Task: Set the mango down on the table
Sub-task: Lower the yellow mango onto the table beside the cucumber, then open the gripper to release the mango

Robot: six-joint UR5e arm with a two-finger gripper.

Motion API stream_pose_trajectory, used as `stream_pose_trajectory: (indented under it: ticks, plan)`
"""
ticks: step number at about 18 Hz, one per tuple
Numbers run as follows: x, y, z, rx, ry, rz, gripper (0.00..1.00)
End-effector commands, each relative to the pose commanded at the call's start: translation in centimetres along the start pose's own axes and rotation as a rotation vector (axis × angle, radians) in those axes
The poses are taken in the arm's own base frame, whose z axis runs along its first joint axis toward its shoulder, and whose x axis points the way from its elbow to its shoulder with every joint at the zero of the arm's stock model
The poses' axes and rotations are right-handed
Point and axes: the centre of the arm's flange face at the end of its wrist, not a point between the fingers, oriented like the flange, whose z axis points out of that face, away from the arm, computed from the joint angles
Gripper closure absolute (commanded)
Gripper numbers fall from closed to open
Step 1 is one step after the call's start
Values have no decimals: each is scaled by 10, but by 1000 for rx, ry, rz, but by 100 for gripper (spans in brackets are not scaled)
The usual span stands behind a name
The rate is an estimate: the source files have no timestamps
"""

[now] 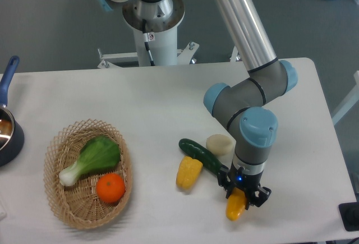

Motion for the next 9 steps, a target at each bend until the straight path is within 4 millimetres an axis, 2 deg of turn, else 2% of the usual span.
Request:
stream_pose_trajectory:
  ticks: [2, 4, 7, 9]
  plan:
    - [-1, 0, 0, 1, -1, 0, 18]
    - [-3, -2, -1, 3, -7, 4, 1]
    - [-3, -4, -12, 4, -23, 8, 0]
    - [-8, -14, -59, 27, -85, 19, 0]
